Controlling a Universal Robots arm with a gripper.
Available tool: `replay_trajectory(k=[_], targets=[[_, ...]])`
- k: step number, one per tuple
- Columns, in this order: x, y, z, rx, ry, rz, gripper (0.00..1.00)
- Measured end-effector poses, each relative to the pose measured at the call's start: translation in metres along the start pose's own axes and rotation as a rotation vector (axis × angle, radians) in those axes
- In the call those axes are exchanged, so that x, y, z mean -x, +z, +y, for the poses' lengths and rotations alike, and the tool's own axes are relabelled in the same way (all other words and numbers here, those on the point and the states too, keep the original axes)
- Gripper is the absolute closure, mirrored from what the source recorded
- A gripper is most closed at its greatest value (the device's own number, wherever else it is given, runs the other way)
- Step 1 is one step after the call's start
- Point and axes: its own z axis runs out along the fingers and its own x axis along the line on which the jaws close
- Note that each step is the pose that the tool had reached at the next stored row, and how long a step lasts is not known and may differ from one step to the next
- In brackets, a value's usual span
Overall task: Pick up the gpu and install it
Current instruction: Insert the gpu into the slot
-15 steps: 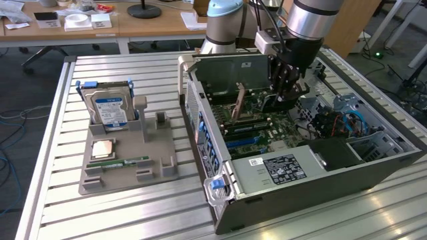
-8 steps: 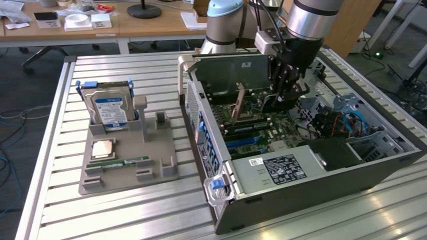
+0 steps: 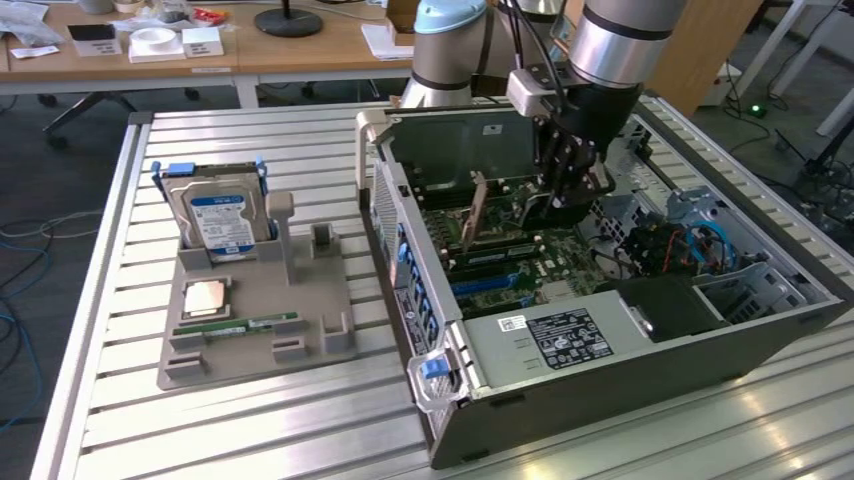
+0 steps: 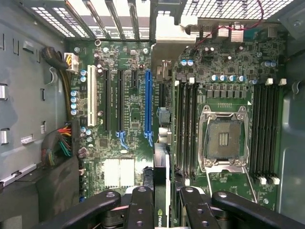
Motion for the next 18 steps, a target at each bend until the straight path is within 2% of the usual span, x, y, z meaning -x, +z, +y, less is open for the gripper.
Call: replay_trajectory(k=[8, 12, 18], targets=[[-0.0002, 0.0031, 0.0038, -0.0001, 0.0, -0.0003, 0.74], [-0.0006, 0.0079, 0.0052, -0.0001, -0.001, -0.0003, 0.74], [-0.0006, 0.0081, 0.0052, -0.0001, -0.001, -0.0002, 0.74]])
